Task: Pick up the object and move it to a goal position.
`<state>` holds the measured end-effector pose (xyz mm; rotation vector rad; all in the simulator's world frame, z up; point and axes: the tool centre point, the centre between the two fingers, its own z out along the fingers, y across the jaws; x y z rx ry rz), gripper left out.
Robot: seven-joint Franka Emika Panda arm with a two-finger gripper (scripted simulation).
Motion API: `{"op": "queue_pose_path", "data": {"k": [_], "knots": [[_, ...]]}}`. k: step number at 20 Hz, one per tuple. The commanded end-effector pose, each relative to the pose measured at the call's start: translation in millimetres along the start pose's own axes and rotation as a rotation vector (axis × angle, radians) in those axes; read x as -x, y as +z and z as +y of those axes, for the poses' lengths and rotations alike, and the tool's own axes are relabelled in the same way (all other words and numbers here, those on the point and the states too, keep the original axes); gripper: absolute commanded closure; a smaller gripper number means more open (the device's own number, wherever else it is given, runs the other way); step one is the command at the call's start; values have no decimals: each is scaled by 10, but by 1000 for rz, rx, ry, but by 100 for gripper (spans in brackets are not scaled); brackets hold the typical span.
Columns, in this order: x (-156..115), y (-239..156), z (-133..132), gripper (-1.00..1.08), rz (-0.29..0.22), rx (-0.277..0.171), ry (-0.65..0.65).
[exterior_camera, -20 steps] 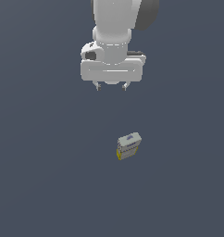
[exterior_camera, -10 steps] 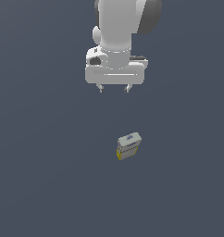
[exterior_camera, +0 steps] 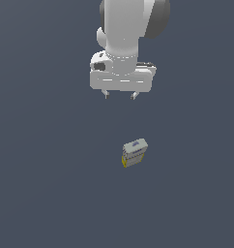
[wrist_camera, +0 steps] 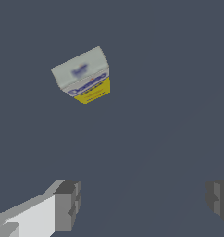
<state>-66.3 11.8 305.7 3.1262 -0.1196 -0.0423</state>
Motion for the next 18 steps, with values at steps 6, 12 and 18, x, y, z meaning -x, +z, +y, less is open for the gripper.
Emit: {"op": "queue_pose_path", "data": {"k": [6, 12, 18], "knots": [[-162, 79, -72, -92, 3, -3, 123], [-341, 180, -157, -92, 5, -7, 263], [-519, 296, -248, -92, 7, -11, 407]]}}
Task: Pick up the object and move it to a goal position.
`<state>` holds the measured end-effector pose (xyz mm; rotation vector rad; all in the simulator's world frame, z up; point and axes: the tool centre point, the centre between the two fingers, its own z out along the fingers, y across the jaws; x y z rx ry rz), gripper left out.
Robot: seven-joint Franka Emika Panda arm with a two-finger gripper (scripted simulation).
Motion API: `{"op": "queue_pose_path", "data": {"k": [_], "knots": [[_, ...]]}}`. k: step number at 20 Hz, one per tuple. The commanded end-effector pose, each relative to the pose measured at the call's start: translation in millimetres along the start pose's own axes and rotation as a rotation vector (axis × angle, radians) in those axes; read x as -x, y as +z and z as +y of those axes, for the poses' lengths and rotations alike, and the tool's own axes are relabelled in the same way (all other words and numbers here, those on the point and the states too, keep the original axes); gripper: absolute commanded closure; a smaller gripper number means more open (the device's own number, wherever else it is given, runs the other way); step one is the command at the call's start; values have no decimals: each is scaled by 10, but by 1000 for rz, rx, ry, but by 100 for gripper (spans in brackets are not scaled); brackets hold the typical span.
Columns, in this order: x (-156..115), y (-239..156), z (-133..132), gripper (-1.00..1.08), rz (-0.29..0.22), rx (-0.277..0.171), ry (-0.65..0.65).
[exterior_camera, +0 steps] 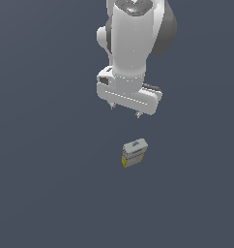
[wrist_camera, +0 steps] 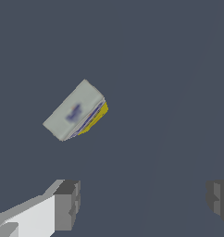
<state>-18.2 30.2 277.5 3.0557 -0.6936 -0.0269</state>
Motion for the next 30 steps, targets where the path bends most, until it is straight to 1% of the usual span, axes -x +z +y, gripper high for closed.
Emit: {"op": "queue_pose_path", "data": {"k": [1, 21, 30], "knots": [[-55, 52, -63, -92, 1, -2, 62], [-428, 530, -547, -92, 8, -12, 537], [-515, 689, -684, -92, 10, -16, 673]]}}
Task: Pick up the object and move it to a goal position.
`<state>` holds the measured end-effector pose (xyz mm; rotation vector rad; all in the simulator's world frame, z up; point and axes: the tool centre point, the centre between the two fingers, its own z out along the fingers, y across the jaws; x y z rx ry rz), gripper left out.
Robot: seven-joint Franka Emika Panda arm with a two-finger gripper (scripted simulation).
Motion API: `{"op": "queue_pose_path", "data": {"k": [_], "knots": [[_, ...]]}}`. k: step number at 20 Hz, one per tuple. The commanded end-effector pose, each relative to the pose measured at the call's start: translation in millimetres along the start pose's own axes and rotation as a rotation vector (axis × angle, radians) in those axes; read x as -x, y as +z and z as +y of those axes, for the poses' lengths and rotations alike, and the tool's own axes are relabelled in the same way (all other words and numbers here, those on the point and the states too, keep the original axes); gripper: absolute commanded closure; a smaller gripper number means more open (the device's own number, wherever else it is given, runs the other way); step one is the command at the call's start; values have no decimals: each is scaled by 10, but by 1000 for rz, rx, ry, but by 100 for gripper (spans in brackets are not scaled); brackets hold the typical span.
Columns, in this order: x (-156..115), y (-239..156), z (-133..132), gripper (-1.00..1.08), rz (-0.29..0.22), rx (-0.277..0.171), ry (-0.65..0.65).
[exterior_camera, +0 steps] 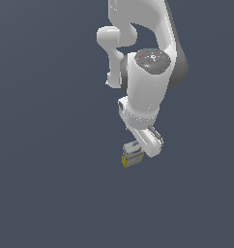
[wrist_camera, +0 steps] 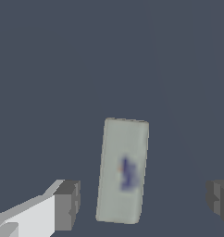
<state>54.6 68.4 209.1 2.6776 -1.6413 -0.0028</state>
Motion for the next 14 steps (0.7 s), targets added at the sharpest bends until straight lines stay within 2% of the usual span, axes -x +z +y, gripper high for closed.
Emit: {"op": "queue_pose_path", "data": {"k": [1, 14], "knots": [[2, 31, -32, -92, 1, -1, 28], [8, 159, -60, -92, 1, -1, 55]]}}
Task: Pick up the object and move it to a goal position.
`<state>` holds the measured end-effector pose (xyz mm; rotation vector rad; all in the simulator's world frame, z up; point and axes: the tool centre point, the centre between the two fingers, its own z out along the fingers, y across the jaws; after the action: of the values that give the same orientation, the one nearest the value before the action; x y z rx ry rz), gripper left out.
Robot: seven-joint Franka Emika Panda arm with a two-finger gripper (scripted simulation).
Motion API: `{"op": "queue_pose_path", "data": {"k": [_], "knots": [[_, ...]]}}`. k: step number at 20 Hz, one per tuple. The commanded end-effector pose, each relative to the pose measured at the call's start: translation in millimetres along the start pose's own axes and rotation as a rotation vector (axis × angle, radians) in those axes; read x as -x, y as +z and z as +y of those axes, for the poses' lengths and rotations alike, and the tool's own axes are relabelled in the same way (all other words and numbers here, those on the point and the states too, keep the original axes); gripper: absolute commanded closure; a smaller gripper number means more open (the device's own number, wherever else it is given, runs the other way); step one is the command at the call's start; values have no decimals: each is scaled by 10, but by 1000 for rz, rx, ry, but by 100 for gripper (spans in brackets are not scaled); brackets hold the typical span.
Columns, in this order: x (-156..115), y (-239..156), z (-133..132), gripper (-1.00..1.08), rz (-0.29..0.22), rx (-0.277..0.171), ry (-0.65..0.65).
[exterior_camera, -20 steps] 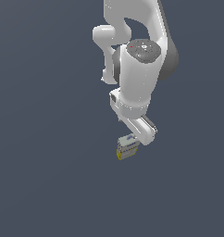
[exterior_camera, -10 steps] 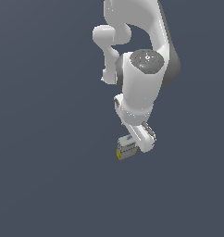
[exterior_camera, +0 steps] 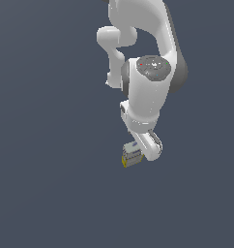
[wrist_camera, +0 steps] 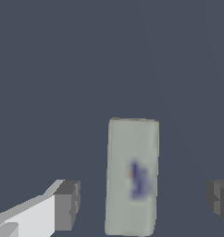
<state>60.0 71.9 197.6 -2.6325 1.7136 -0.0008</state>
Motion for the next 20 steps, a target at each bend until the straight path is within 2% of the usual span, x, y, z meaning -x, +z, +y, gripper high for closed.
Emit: {"op": "queue_pose_path", "data": {"k": [1, 8, 14, 15, 20], "knots": [[4, 85, 3, -92, 0, 1, 0], [3, 410, 13, -92, 0, 1, 4], [1, 453, -2, -92, 0, 1, 4], [1, 453, -2, 108, 0, 1, 4], [1, 453, -2, 108, 0, 1, 4]]}}
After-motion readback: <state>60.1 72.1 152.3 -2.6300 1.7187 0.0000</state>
